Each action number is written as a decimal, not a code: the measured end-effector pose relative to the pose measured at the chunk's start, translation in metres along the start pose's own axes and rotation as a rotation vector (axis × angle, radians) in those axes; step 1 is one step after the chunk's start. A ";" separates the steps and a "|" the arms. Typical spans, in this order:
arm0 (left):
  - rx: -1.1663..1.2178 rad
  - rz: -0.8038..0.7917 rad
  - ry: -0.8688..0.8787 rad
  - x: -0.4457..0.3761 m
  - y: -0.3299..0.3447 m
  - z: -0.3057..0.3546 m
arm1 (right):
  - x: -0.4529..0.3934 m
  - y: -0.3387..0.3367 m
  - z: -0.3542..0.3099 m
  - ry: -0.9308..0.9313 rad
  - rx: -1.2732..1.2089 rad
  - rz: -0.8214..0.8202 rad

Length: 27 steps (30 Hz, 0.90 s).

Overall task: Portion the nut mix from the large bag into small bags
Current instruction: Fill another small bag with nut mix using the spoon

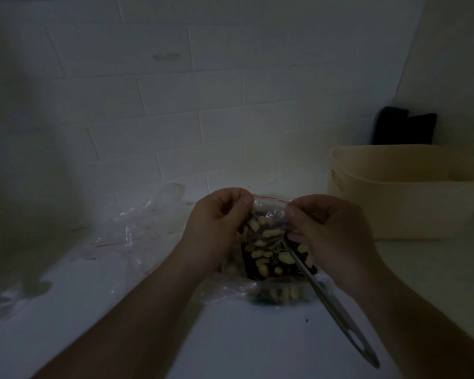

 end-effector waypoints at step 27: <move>0.120 -0.045 -0.106 0.009 0.009 0.009 | 0.003 0.002 -0.004 -0.016 0.051 -0.034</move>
Point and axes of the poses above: each hand's wrist, its own x-axis away from the middle knuckle, its own y-axis out of the palm, z = x × y, the point moved 1 cm from there along -x, towards the middle knuckle, and after that the axes turned 2 degrees about y, right-handed, at the moved point
